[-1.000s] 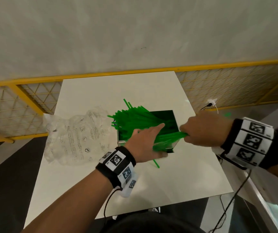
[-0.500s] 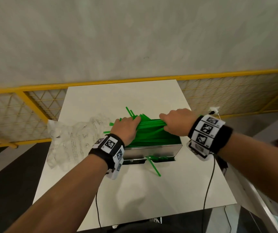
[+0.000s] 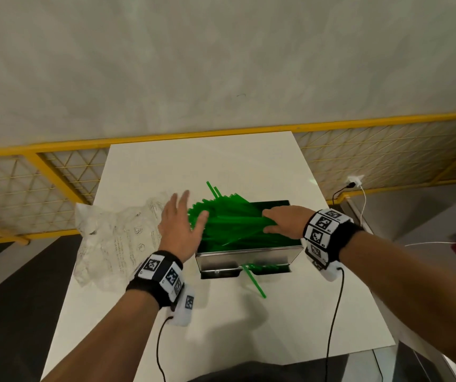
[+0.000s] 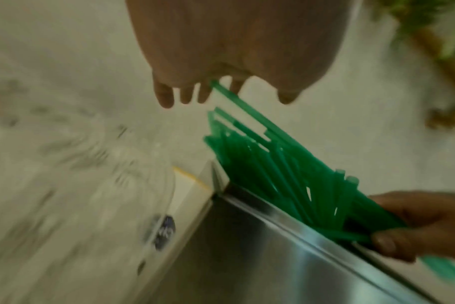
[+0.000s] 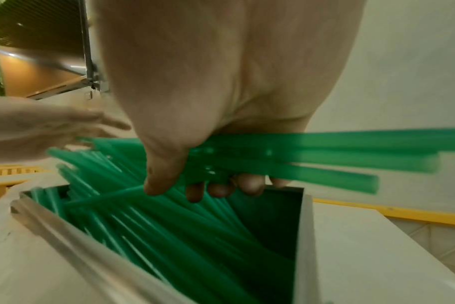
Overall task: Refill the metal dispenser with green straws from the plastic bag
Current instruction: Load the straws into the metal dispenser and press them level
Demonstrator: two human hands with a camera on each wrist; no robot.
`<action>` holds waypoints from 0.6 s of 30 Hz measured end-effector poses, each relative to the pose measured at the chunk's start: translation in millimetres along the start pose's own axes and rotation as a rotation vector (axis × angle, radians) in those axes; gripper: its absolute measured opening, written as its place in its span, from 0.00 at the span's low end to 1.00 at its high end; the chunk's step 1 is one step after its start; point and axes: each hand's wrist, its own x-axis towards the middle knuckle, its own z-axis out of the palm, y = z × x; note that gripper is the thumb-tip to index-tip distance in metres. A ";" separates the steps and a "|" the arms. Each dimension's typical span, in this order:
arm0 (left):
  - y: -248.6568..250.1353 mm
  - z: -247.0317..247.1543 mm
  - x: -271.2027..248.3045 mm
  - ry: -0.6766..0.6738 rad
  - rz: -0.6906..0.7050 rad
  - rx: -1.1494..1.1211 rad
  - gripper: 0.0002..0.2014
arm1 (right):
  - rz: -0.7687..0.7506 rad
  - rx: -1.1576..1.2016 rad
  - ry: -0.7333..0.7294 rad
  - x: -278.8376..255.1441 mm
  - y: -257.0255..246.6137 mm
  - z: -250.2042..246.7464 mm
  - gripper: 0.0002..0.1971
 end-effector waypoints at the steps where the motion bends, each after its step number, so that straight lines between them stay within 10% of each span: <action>1: -1.3 1.8 -2.3 0.031 -0.116 -0.157 0.32 | -0.009 -0.011 0.008 3.3 -2.5 2.2 0.26; 7: -9.7 12.0 -0.6 0.070 -0.337 -0.681 0.18 | 0.016 -0.133 0.125 23.6 -15.3 17.9 0.24; 18: -0.5 16.8 -0.2 0.104 -0.240 -0.663 0.23 | 0.110 0.246 0.444 42.2 -54.6 44.2 0.26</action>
